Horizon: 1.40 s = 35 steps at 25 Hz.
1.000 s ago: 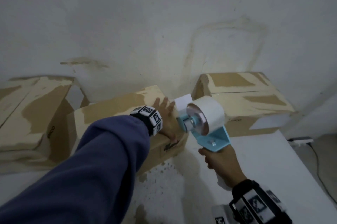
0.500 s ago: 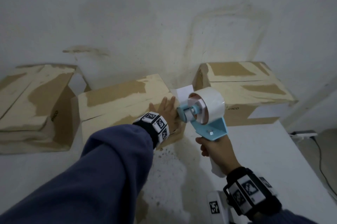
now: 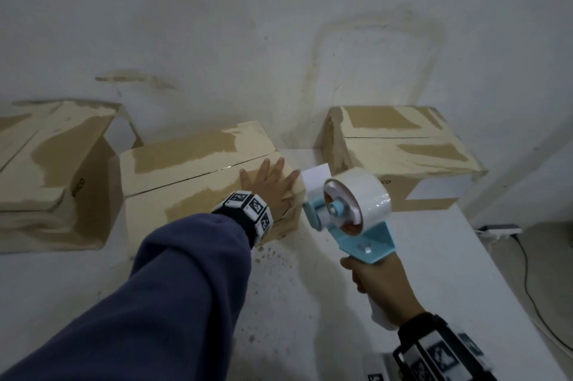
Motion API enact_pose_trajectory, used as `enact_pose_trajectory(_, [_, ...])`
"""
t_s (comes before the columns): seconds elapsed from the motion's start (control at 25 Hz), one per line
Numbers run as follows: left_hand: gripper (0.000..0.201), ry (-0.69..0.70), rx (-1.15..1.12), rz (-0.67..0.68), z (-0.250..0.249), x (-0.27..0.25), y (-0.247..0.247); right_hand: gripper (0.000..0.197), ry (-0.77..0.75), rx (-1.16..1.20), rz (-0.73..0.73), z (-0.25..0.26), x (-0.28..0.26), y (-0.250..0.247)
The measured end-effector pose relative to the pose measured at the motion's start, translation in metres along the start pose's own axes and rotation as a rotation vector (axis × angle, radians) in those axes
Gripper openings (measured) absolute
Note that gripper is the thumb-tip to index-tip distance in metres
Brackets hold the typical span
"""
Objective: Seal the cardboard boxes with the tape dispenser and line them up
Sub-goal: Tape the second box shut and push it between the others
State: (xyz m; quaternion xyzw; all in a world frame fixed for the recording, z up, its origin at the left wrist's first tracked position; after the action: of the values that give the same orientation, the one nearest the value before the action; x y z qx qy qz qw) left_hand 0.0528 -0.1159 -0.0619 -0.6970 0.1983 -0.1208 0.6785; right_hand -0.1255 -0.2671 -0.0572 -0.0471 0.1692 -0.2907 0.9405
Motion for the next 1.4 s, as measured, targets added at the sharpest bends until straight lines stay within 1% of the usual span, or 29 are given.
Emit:
enact_pose_trajectory(0.16, [0.066,-0.010,-0.025,0.003,0.001,0.001,0.001,0.019,0.035,0.005,0.004,-0.009,0.000,0.001])
enact_pose_trajectory(0.32, [0.059,-0.101,-0.143,-0.014,0.000,0.001,-0.005,0.019,0.066,0.001,0.026,-0.013,0.002,0.005])
enact_pose_trajectory(0.48, [0.068,-0.147,-0.079,-0.067,-0.003,0.004,0.001,0.014,0.092,-0.086,0.024,-0.021,0.012,0.012])
enact_pose_trajectory(0.64, [0.066,-0.150,-0.086,-0.120,-0.001,0.007,0.002,0.014,0.100,-0.150,0.041,-0.025,0.030,0.021])
enact_pose_trajectory(0.76, [0.065,-0.159,-0.124,-0.143,-0.001,0.007,-0.003,0.020,0.136,-0.120,0.066,-0.030,0.036,0.024])
enact_pose_trajectory(0.92, [0.067,-0.183,-0.146,-0.142,0.000,0.006,-0.008,0.030,0.289,0.002,0.091,-0.041,0.039,0.029])
enact_pose_trajectory(1.12, [0.065,-0.222,-0.205,-0.156,0.001,0.006,-0.009,0.027,0.341,0.027,0.125,-0.040,0.039,0.031])
enact_pose_trajectory(1.24, [0.067,-0.220,-0.199,-0.151,0.000,0.005,-0.011,0.024,0.388,0.055,0.138,-0.041,0.035,0.030])
enact_pose_trajectory(1.4, [0.068,-0.218,-0.177,-0.147,0.000,0.003,-0.013,0.019,0.410,0.069,0.156,-0.040,0.032,0.029])
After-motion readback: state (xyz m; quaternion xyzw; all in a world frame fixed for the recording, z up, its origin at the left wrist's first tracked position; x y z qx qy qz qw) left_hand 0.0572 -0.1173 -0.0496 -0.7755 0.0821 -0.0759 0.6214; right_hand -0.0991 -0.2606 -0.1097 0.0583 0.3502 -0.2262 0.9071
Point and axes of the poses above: each hand's wrist, its own x-axis towards the middle knuckle, its own y-axis out of the palm, z = x × y, the point moved 5 cm from there along x, towards the middle knuckle, and after that the axes turned 12 degrees about -z, right-handed, at the moved point
